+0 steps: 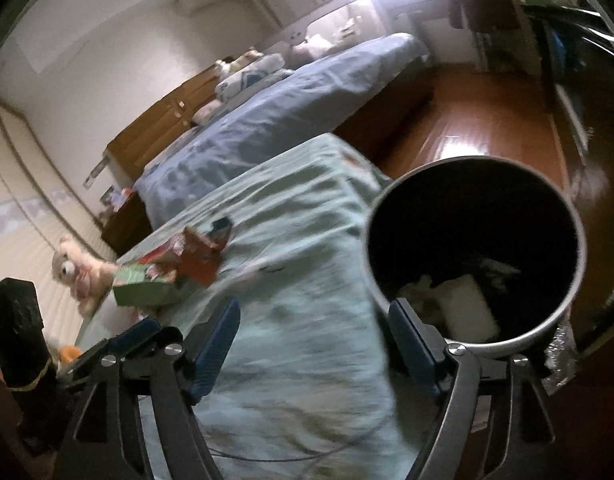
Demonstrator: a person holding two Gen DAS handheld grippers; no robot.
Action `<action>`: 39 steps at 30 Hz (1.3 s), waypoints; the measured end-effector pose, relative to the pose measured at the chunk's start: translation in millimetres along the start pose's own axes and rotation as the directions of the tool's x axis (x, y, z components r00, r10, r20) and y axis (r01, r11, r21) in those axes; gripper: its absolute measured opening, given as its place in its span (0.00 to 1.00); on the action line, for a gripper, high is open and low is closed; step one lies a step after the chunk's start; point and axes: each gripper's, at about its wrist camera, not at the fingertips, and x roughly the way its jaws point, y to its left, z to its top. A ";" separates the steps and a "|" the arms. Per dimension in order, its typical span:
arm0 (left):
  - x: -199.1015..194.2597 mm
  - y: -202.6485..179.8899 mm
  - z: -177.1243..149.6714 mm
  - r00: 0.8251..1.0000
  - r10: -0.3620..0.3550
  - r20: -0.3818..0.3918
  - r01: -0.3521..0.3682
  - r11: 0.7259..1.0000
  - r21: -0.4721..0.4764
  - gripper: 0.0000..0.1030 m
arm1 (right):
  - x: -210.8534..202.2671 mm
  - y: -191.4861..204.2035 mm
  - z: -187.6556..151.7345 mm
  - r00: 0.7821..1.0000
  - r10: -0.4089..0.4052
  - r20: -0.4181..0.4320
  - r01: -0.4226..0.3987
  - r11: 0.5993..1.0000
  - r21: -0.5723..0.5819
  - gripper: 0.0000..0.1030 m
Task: Collect trash
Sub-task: 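Move both open tools back over the bed toward the remaining trash, then grasp the white spiky packing net with the left tool while the right tool grasps the pink wrapper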
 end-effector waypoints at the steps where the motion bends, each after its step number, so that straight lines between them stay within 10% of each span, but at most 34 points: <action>1: -4.8 5.6 -3.9 1.000 0.013 0.001 -0.013 1.000 -0.011 0.64 | 2.4 3.6 -0.9 1.000 0.006 -0.005 -0.006 1.000 -0.006 0.77; 32: -66.6 140.2 -31.9 0.978 0.209 0.019 -0.198 0.950 -0.240 0.64 | 65.5 137.9 -32.7 0.975 0.165 -0.150 -0.196 0.955 -0.223 0.78; 39: -55.3 159.4 -23.2 0.982 0.186 0.017 -0.178 0.957 -0.229 0.62 | 81.5 150.2 -33.0 0.956 0.216 -0.197 -0.258 0.941 -0.221 0.60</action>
